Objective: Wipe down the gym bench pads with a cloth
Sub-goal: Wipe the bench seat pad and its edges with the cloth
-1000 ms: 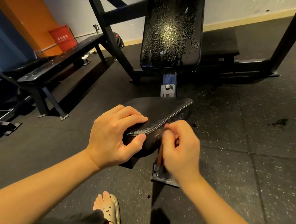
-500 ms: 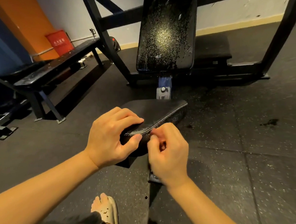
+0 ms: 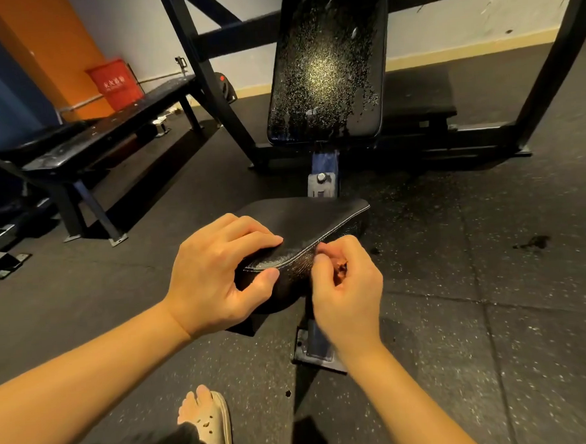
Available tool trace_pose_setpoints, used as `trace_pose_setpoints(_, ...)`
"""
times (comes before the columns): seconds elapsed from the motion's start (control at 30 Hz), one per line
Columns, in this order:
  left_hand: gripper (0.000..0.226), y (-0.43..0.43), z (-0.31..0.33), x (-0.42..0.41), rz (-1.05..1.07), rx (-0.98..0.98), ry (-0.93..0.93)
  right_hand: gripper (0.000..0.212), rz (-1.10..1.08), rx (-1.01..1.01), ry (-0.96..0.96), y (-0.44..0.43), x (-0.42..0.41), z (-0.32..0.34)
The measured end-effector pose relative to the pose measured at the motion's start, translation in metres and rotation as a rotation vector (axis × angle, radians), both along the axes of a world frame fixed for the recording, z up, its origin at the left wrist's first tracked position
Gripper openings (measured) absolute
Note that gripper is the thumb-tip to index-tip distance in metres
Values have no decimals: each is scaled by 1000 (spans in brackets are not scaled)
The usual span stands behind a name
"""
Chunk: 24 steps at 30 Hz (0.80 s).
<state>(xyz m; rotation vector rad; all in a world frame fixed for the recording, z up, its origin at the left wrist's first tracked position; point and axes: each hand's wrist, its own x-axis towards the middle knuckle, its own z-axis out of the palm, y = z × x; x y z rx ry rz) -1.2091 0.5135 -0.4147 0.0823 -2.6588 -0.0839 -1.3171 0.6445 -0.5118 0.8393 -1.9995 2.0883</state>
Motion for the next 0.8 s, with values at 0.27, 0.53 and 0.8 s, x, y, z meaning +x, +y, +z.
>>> trace_pose_setpoints(0.27,45,-1,0,0,1,2,2,9,-23,20,13,-2,-16,-1)
trace_pose_setpoints(0.53,45,0,-1,0,3,-2,9,10,-69,64,-43,-8,-41,-6)
trace_pose_setpoints(0.8,45,1,-1,0,12,-1,5,12,-118,123,-196,-11,-57,-30)
